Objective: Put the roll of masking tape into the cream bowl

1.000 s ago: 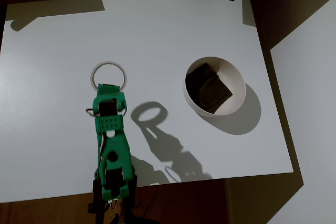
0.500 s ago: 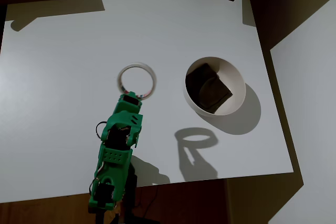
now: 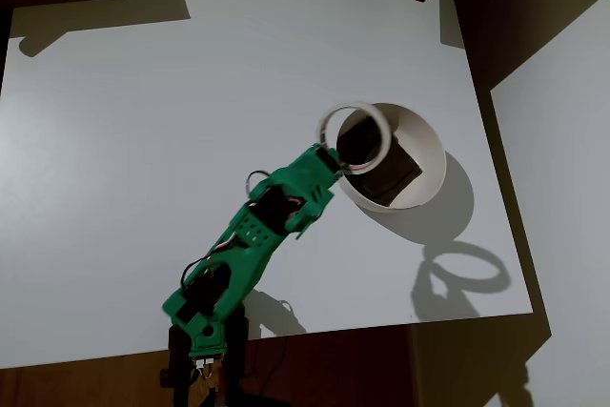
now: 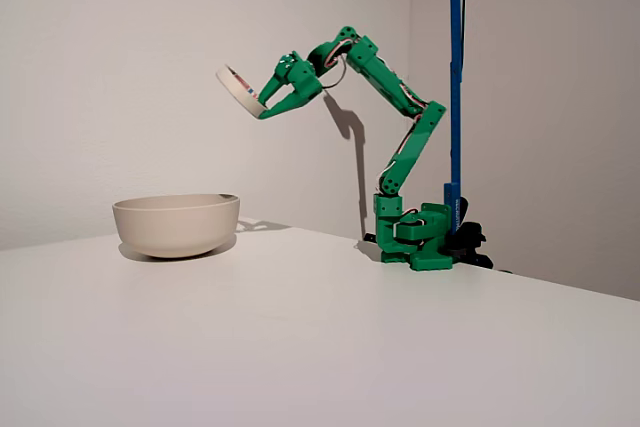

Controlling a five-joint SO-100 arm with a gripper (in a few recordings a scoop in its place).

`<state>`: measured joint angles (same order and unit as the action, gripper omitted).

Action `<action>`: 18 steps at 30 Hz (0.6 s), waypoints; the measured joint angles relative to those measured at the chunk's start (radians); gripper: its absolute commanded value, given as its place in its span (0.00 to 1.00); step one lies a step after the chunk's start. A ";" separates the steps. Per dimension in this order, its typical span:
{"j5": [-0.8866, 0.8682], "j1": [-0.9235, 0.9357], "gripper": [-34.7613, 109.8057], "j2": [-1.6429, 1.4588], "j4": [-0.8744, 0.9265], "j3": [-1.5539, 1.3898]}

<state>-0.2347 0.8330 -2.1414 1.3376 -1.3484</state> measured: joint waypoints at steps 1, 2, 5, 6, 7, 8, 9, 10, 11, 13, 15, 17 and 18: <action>-0.003 0.014 0.18 0.054 0.000 0.046; -0.005 0.028 0.18 0.107 0.000 0.092; -0.006 0.055 0.18 0.290 0.015 0.253; -0.006 0.066 0.18 0.357 0.028 0.316; -0.006 0.075 0.18 0.423 0.037 0.380; -0.003 0.081 0.18 0.486 0.037 0.436; 0.002 0.086 0.18 0.548 0.035 0.491; 0.003 0.091 0.18 0.601 0.035 0.538; 0.006 0.094 0.18 0.655 0.035 0.581; 0.018 0.100 0.18 0.747 0.035 0.649; 0.021 0.110 0.18 0.825 0.023 0.687; 0.034 0.123 0.18 0.887 -0.002 0.704; 0.037 0.129 0.18 0.920 -0.009 0.712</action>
<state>-0.1979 0.9618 -1.2210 1.3284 -0.6366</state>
